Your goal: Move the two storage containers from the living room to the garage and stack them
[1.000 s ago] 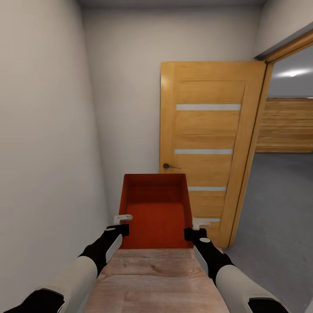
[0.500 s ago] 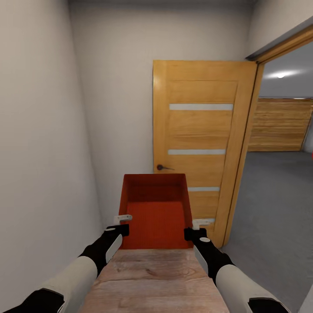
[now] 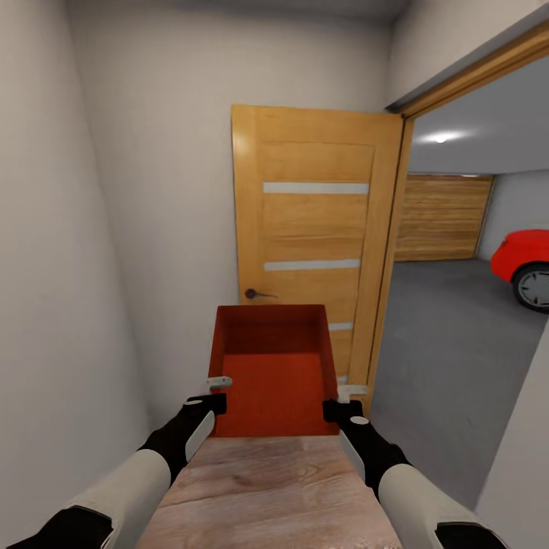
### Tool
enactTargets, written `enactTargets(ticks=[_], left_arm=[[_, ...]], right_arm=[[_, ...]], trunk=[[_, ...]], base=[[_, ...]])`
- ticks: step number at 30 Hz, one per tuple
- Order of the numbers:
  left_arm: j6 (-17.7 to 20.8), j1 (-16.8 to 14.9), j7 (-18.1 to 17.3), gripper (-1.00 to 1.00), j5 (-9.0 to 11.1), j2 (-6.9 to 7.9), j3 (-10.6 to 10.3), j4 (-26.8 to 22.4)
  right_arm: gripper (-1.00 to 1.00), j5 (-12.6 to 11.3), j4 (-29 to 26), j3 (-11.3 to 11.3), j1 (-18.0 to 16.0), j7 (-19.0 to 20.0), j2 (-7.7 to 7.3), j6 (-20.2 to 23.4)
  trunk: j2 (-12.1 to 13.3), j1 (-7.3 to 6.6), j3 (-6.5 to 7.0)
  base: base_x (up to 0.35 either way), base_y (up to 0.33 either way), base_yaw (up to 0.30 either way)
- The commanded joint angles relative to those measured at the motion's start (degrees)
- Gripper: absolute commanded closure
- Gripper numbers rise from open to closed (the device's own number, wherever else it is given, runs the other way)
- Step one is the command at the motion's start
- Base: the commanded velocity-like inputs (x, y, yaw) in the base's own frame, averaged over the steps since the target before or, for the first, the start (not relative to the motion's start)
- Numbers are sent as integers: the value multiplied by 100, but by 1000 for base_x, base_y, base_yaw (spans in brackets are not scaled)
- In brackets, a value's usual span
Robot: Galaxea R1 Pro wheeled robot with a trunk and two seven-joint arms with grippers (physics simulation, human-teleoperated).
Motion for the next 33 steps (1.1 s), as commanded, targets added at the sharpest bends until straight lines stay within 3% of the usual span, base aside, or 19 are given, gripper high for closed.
enactTargets(ticks=[1, 5, 11, 33], left_arm=[[41, 0, 81, 100, -83, 12, 9, -27], [7, 0, 84, 100, -83, 12, 9, -27], [-365, 0, 114, 100, -81, 12, 1, 0], [-398, 0, 116, 100, -74, 12, 0, 38]], right_arm=[[100, 86, -2, -188, -4, -132, 2, 23], [100, 84, -2, -188, -4, -132, 2, 23], [100, 85, -2, -188, -4, -132, 2, 23], [100, 88, -2, -188, -4, -132, -5, 6]], trunk=[[-5, 2, -2], [-5, 2, -2], [-5, 2, -2], [-5, 2, -2]], base=[[0, 0, -273], [0, 0, -273], [0, 0, -273], [0, 0, -266]])
